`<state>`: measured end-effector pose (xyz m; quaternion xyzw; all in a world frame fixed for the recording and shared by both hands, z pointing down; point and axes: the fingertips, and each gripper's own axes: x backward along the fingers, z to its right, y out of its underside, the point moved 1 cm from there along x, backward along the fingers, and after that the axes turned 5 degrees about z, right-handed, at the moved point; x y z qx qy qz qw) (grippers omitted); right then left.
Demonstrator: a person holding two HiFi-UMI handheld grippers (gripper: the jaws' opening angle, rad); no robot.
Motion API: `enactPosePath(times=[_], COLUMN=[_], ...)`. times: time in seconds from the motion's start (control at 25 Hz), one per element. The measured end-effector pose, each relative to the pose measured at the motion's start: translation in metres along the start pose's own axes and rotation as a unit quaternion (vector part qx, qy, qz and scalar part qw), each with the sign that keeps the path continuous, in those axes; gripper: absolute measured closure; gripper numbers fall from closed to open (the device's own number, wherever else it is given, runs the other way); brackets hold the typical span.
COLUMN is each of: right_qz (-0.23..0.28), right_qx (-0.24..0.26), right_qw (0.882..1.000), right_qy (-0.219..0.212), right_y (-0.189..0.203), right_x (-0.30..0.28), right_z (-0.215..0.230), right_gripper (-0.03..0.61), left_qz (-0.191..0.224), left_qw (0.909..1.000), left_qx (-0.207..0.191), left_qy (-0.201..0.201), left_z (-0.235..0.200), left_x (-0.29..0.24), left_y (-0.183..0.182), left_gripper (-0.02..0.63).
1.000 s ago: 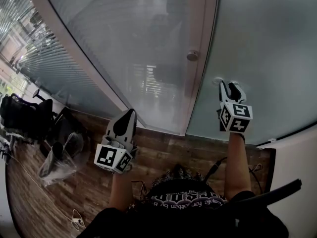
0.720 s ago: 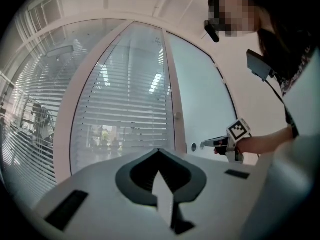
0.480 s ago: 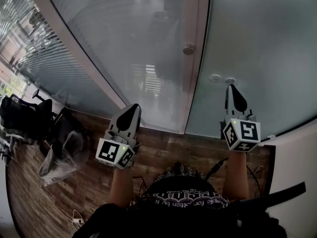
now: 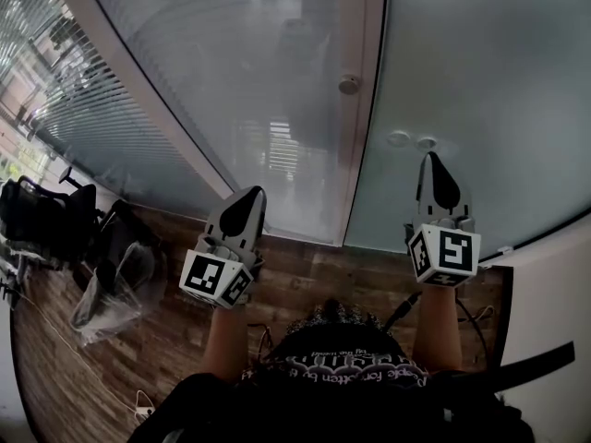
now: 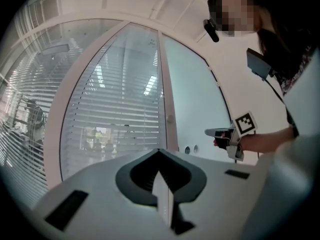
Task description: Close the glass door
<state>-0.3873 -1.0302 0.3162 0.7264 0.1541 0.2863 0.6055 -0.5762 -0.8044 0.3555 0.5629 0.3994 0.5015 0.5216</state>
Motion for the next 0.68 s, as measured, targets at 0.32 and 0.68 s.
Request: enactPosePath(times=[0.32, 0.68], right_qz=[0.003, 0.004], right_qx=[0.005, 0.011], right_qw=[1.000, 1.000], right_qy=[0.008, 0.009], right_y=[0.0017, -0.0039], right_x=[0.0044, 0.0039], right_z=[0.0000, -0.0003], right_gripper=[0.577, 0.575], left_qz=[-0.002, 0.001], left_qw=[1.0000, 0.9999], left_qx=[0.003, 0.006], left_qy=[-0.004, -0.010], left_z=[-0.0027, -0.0069], left_x=[0.0039, 0.0034], left_y=[0.0071, 0.0002], left_gripper=[0.612, 0.612])
